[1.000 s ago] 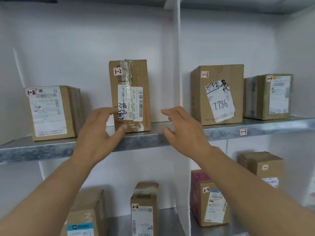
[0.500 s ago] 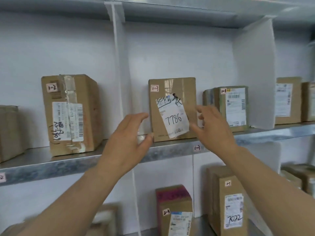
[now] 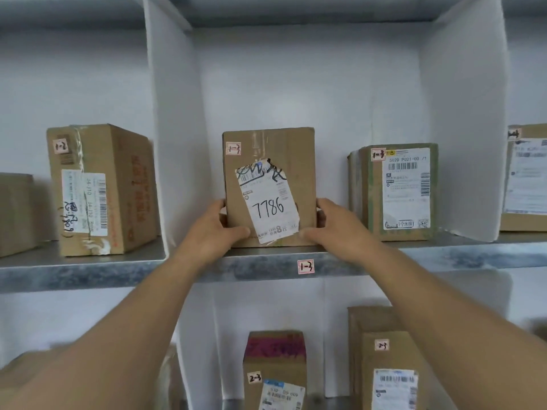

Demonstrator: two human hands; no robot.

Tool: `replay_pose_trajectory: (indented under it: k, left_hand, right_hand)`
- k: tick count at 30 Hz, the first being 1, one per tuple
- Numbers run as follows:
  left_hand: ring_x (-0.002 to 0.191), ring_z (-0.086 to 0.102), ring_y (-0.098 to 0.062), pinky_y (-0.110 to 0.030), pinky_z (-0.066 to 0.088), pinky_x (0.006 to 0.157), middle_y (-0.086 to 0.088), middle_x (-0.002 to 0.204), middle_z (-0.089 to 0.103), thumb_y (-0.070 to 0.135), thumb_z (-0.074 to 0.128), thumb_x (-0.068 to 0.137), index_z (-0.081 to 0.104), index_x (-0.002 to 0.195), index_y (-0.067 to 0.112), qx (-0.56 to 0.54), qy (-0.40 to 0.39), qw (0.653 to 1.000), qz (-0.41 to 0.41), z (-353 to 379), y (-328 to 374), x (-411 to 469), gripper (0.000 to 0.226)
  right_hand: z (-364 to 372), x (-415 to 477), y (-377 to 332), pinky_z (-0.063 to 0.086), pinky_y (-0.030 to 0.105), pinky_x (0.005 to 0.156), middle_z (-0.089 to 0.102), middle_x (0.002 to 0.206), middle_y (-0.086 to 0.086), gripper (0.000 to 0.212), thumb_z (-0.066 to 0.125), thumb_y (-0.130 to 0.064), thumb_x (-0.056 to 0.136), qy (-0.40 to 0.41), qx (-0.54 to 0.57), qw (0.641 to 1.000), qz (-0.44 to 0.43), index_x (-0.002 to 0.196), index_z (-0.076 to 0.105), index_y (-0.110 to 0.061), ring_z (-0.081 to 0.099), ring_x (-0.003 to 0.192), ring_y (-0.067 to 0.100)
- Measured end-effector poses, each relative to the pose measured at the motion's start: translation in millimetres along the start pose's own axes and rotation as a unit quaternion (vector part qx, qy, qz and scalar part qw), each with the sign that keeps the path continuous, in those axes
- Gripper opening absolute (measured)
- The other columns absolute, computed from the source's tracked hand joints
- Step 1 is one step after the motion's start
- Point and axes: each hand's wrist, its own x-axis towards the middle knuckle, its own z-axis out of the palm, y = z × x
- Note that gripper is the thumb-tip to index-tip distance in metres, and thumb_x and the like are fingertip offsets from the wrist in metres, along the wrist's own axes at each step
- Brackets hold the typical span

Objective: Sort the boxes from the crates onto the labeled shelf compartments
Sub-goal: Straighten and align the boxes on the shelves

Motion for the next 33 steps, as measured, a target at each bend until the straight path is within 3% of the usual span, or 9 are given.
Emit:
replay_pose_trajectory:
  k: [6, 9, 14, 20, 22, 26, 29, 31, 33]
  left_hand:
    - [0.097, 0.063, -0.017, -0.036, 0.051, 0.091, 0.003, 0.103, 0.065, 0.009, 0.07, 0.081, 0.051, 0.12, 0.025, 0.019, 0.03, 0.999, -0.017, -2.5, 1.8, -8.2, 0.047]
    - [0.098, 0.062, -0.018, -0.033, 0.051, 0.086, 0.001, 0.106, 0.064, 0.008, 0.069, 0.082, 0.051, 0.125, 0.024, 0.029, 0.029, 0.999, -0.015, -2.7, 3.0, -9.2, 0.049]
    - [0.092, 0.061, -0.014, -0.019, 0.046, 0.068, 0.001, 0.105, 0.063, 0.01, 0.067, 0.084, 0.048, 0.129, 0.023, 0.046, 0.013, 0.999, -0.013, -4.5, 3.8, -7.7, 0.051]
    - [0.081, 0.057, -0.008, -0.019, 0.041, 0.062, 0.008, 0.092, 0.06, 0.011, 0.067, 0.082, 0.046, 0.132, 0.022, 0.069, 0.01, 0.998, 0.003, -4.8, 3.2, -6.3, 0.056]
    - [0.084, 0.059, -0.012, -0.024, 0.043, 0.066, 0.01, 0.09, 0.058, 0.013, 0.067, 0.082, 0.038, 0.139, 0.023, 0.064, 0.026, 0.998, 0.013, -4.3, 3.7, -8.3, 0.065]
    - [0.104, 0.054, -0.015, -0.033, 0.044, 0.09, 0.009, 0.107, 0.051, 0.017, 0.069, 0.084, 0.03, 0.145, 0.018, 0.013, 0.077, 0.996, 0.043, -3.4, 1.1, -17.3, 0.073]
    - [0.11, 0.048, -0.011, -0.034, 0.041, 0.097, 0.003, 0.123, 0.048, 0.019, 0.068, 0.085, 0.033, 0.145, 0.017, 0.008, 0.137, 0.986, 0.096, 0.3, -1.2, -30.4, 0.07]
    - [0.111, 0.048, -0.011, -0.033, 0.042, 0.094, 0.003, 0.126, 0.048, 0.02, 0.066, 0.086, 0.038, 0.142, 0.017, 0.02, 0.167, 0.976, 0.135, 5.2, 6.0, -39.1, 0.062]
    - [0.106, 0.05, -0.011, -0.028, 0.042, 0.088, 0.007, 0.121, 0.048, 0.018, 0.064, 0.088, 0.043, 0.137, 0.019, 0.018, 0.17, 0.971, 0.167, 13.6, 20.4, -44.9, 0.053]
  right_hand:
    - [4.8, 3.4, 0.6, 0.051, 0.032, 0.087, 0.062, 0.118, -0.001, 0.049, 0.069, -0.023, 0.085, -0.007, -0.029, 0.999, -0.016, 0.128, 0.046, -0.018, 0.06, 0.101, 0.017]
    - [7.0, 4.5, -0.3, 0.052, 0.036, 0.087, 0.062, 0.117, 0.001, 0.048, 0.068, -0.024, 0.086, -0.002, -0.046, 0.999, -0.02, 0.128, 0.045, -0.016, 0.06, 0.1, 0.019]
    - [8.8, 4.8, -0.4, 0.051, 0.031, 0.083, 0.061, 0.113, -0.001, 0.047, 0.067, -0.024, 0.087, 0.002, -0.057, 0.998, -0.02, 0.128, 0.045, -0.017, 0.06, 0.096, 0.018]
    - [8.8, 1.5, -2.7, 0.05, 0.028, 0.085, 0.061, 0.118, -0.004, 0.051, 0.069, -0.022, 0.085, 0.007, -0.039, 0.999, -0.001, 0.13, 0.046, -0.019, 0.059, 0.099, 0.014]
    - [7.4, -1.9, -5.2, 0.045, 0.024, 0.084, 0.059, 0.119, -0.007, 0.054, 0.07, -0.023, 0.084, 0.021, -0.05, 0.999, -0.005, 0.132, 0.046, -0.018, 0.057, 0.101, 0.012]
    - [1.3, -15.1, -3.6, 0.046, 0.037, 0.099, 0.049, 0.137, 0.003, 0.074, 0.069, -0.03, 0.085, 0.061, -0.111, 0.992, -0.01, 0.147, 0.031, -0.015, 0.052, 0.119, 0.016]
    - [-13.3, -32.0, -0.2, 0.045, 0.032, 0.099, 0.049, 0.134, 0.002, 0.065, 0.066, -0.027, 0.086, 0.099, -0.136, 0.985, -0.048, 0.144, 0.038, -0.017, 0.051, 0.112, 0.008]
    - [-30.9, -42.1, 5.4, 0.044, 0.025, 0.092, 0.051, 0.126, -0.001, 0.053, 0.066, -0.024, 0.087, 0.139, -0.152, 0.976, -0.071, 0.136, 0.048, -0.018, 0.049, 0.102, 0.003]
    - [-51.6, -48.9, 15.5, 0.048, 0.029, 0.089, 0.052, 0.116, -0.001, 0.045, 0.066, -0.02, 0.086, 0.191, -0.15, 0.967, -0.077, 0.129, 0.054, -0.018, 0.051, 0.097, 0.007]
